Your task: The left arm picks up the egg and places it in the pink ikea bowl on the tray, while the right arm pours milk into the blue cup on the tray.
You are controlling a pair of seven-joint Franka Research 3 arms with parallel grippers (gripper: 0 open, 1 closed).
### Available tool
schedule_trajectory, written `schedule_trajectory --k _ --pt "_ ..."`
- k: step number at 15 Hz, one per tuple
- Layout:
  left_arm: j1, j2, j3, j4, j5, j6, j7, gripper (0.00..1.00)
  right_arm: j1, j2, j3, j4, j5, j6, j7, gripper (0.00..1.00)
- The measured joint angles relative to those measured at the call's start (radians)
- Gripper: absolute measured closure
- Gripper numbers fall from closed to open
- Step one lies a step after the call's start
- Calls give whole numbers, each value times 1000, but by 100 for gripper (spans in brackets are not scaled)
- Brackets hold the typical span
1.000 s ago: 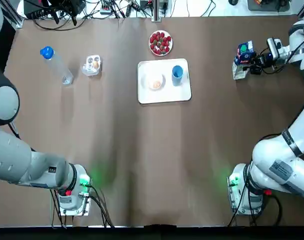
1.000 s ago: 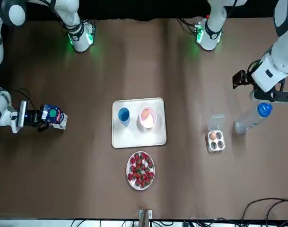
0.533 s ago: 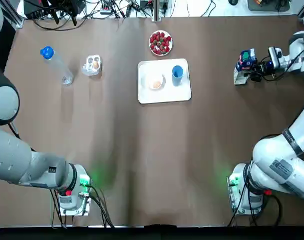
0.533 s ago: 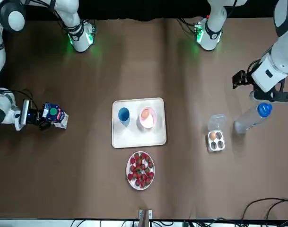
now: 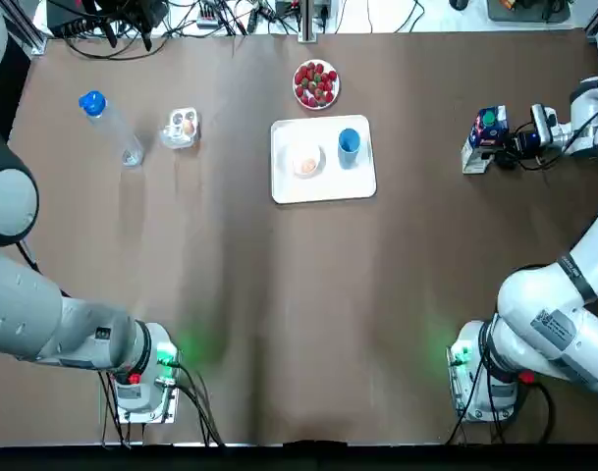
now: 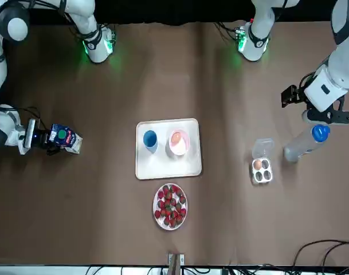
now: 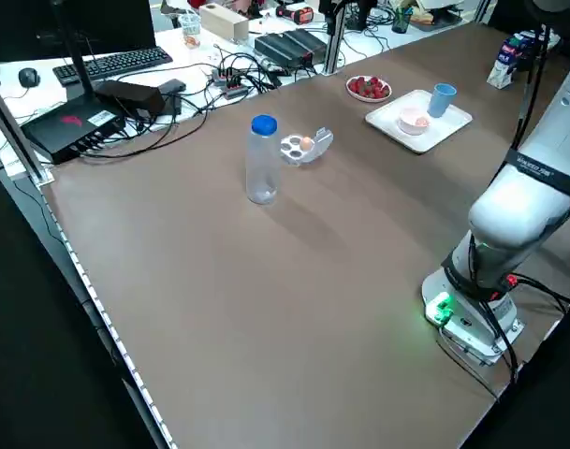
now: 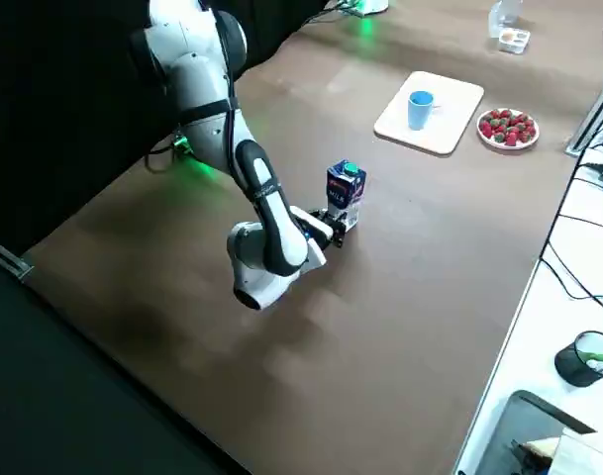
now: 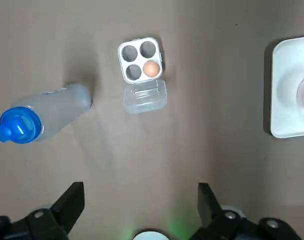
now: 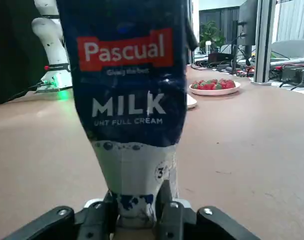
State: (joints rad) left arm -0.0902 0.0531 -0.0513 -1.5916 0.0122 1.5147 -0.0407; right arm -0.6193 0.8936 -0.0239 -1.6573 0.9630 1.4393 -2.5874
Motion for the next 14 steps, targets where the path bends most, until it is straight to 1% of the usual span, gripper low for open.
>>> schedule_trajectory --k 6,7,11,12,14 --pt "-2 0 -1 0 0 0 -1 0 0 10 1 0 5 -1 -3 63" --pt "-2 0 -1 0 0 0 -2 0 0 13 1 0 6 -1 -5 61" --pt "-2 0 -1 0 0 0 -2 0 -7 28 0 0 12 -4 -22 59" --pt "-4 0 -2 0 0 0 -2 0 -10 31 1 0 13 -5 -23 55" --pt "-7 0 -2 0 0 0 -2 0 -10 31 1 0 13 -4 -23 38"
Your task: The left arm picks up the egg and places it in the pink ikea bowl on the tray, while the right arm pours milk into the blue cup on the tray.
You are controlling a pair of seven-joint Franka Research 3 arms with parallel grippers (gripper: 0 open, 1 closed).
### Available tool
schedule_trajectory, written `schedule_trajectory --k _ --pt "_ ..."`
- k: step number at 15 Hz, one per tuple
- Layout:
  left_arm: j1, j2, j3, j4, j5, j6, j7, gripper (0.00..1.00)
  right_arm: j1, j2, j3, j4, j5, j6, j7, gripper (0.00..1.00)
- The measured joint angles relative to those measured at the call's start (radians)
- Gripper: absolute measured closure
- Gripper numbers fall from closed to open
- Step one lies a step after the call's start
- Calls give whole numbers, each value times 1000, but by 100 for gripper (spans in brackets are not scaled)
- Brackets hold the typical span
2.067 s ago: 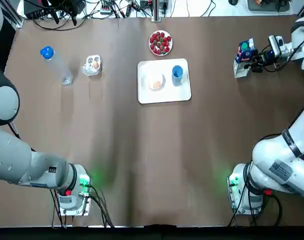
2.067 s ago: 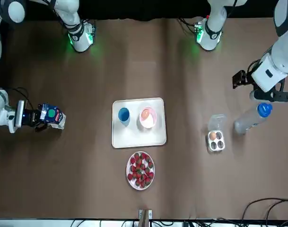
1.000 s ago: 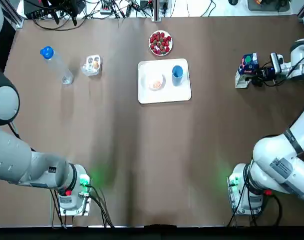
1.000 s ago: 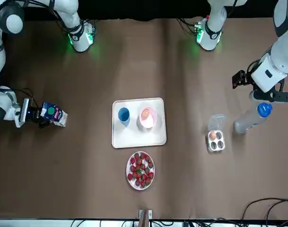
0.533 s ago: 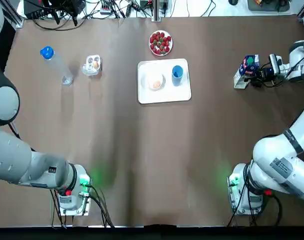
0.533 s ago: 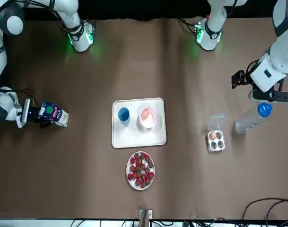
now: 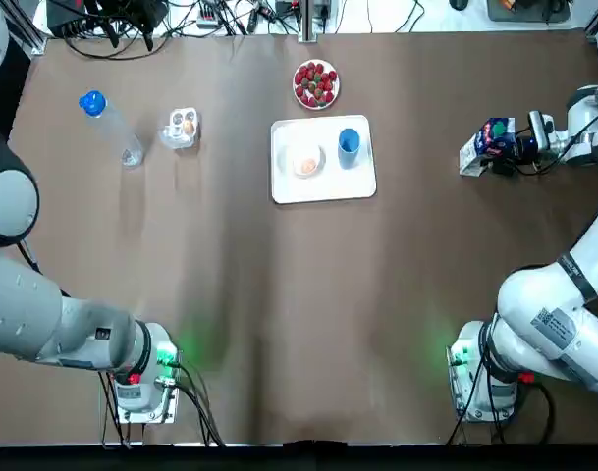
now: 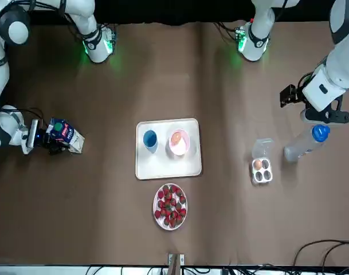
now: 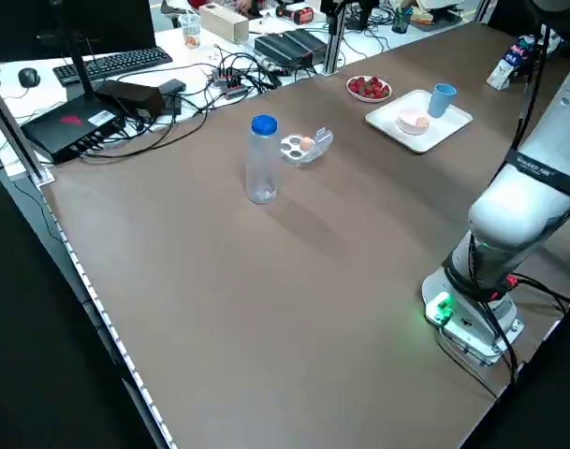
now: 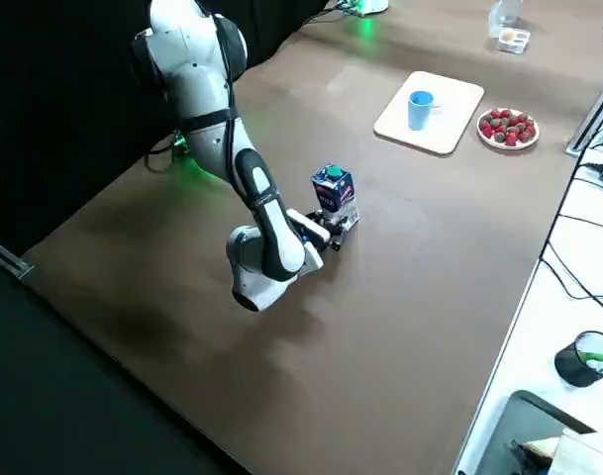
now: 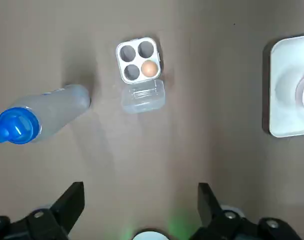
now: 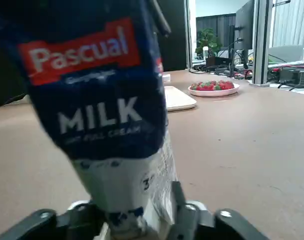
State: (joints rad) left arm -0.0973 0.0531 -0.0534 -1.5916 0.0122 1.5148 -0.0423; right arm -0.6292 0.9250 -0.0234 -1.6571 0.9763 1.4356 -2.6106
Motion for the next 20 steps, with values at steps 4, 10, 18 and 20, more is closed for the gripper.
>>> schedule_trajectory --k 4,10,18,20 --pt "-2 0 0 0 0 3 0 0 0 0 0 1 0 0 0 11" --pt "-2 0 1 0 5 70 -57 0 -1 0 0 11 0 1 0 1" --pt "1 0 3 -1 6 73 -58 0 -31 0 -8 36 0 7 5 1" --pt "1 0 3 -1 6 74 -60 0 -47 0 -9 38 0 8 5 1"
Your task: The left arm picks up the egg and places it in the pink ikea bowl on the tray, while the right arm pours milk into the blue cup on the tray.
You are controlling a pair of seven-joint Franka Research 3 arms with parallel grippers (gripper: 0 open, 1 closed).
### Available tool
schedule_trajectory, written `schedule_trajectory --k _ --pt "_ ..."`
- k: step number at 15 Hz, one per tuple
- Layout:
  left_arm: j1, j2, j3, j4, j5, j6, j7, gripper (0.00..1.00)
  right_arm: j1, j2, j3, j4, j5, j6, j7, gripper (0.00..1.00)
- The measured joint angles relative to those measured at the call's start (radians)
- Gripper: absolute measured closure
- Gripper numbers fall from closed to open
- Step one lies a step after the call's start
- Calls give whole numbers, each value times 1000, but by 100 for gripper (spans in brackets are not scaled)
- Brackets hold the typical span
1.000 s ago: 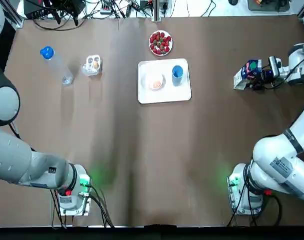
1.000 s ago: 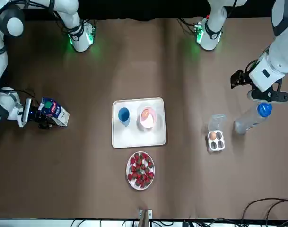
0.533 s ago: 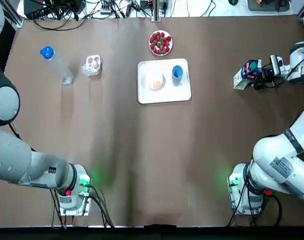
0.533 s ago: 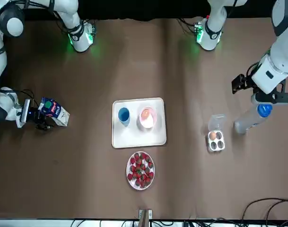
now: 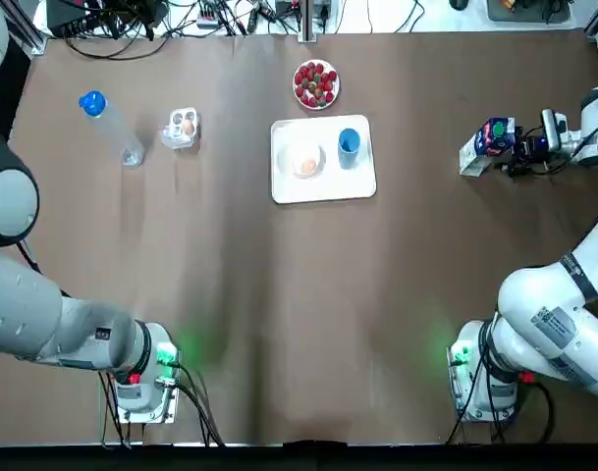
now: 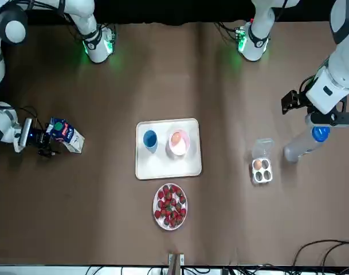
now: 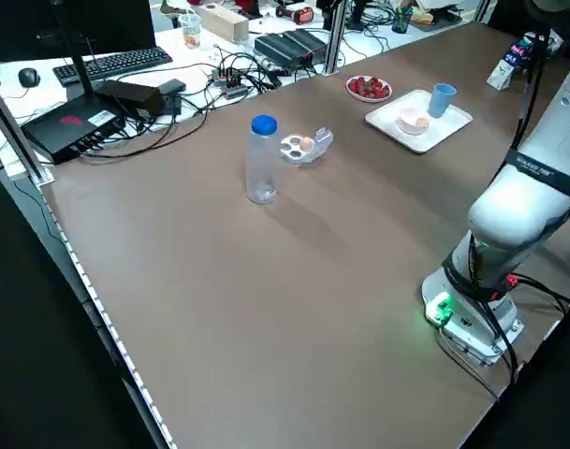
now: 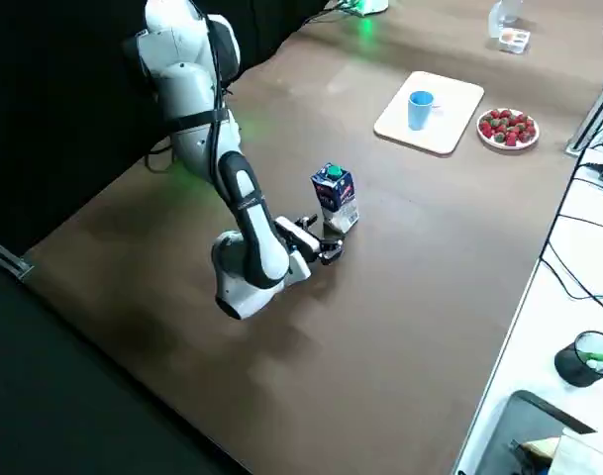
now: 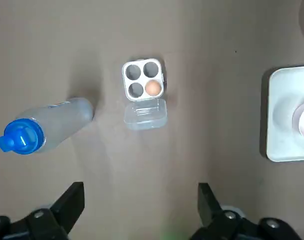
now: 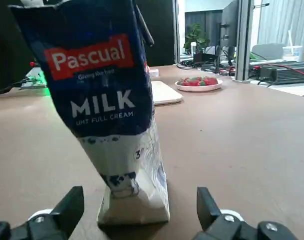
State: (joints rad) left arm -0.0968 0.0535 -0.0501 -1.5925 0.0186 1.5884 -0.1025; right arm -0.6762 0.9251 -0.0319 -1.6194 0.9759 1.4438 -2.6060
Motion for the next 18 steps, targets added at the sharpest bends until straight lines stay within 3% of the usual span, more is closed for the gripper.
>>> schedule_trajectory --k 7,18 --pt "1 0 0 0 0 1 -1 0 -2 -16 2 86 -73 41 42 4" --pt "-1 0 -1 0 0 1 -1 0 139 -217 12 208 -327 30 648 4"
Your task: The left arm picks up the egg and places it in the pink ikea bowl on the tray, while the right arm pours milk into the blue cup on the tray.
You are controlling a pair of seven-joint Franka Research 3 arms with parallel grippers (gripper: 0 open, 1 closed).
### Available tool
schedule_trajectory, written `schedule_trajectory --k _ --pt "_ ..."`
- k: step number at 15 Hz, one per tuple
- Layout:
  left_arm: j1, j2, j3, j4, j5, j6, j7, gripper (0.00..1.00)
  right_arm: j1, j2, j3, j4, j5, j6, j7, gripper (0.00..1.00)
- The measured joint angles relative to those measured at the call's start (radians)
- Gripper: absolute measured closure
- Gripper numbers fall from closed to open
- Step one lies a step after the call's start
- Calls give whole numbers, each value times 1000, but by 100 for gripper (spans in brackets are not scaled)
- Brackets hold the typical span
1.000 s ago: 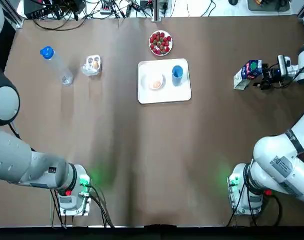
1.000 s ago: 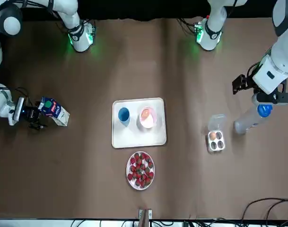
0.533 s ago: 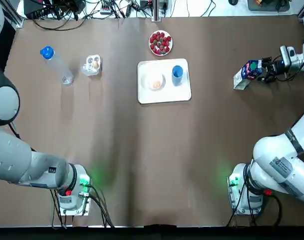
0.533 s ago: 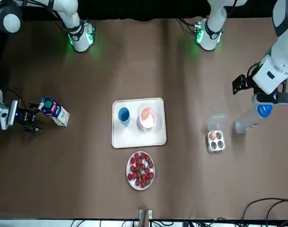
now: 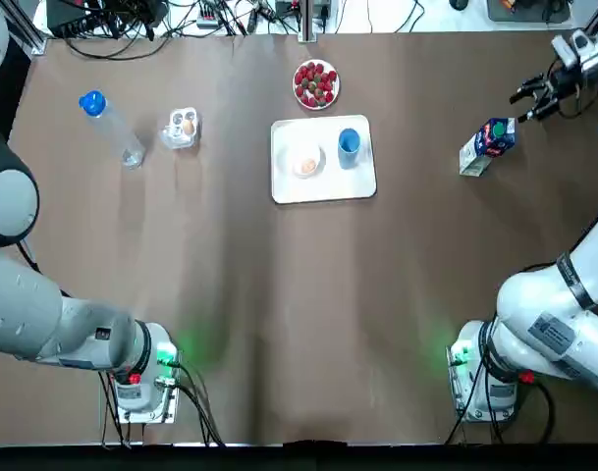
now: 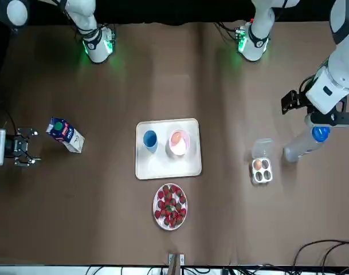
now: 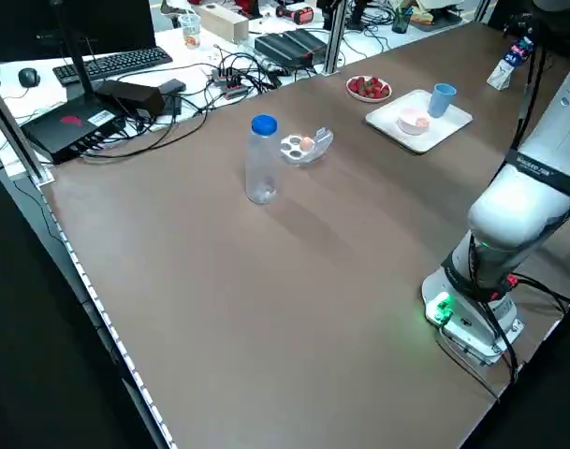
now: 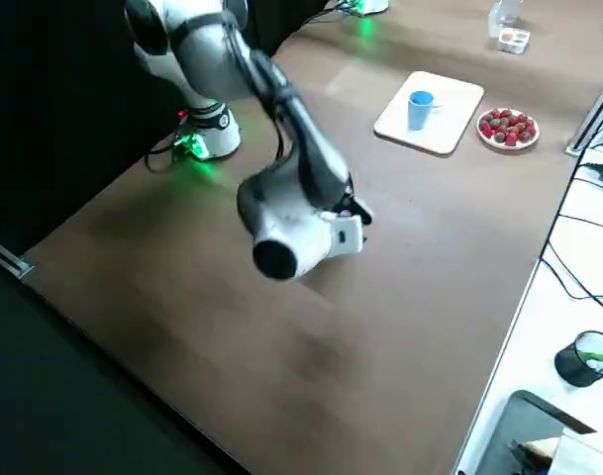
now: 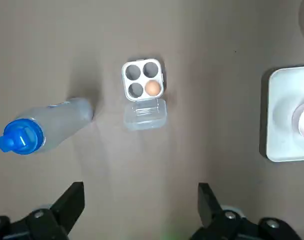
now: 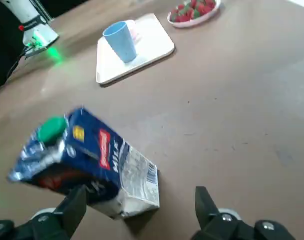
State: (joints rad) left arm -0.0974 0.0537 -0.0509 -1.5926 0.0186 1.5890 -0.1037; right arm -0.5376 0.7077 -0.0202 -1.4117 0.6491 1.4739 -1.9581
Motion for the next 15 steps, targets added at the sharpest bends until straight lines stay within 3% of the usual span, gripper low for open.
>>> schedule_trajectory --k 9,15 --pt "-4 0 0 -1 0 0 0 0 69 -163 0 28 -149 0 367 3" --pt "-5 1 0 -3 0 0 0 0 222 -309 3 37 -274 -8 761 3"
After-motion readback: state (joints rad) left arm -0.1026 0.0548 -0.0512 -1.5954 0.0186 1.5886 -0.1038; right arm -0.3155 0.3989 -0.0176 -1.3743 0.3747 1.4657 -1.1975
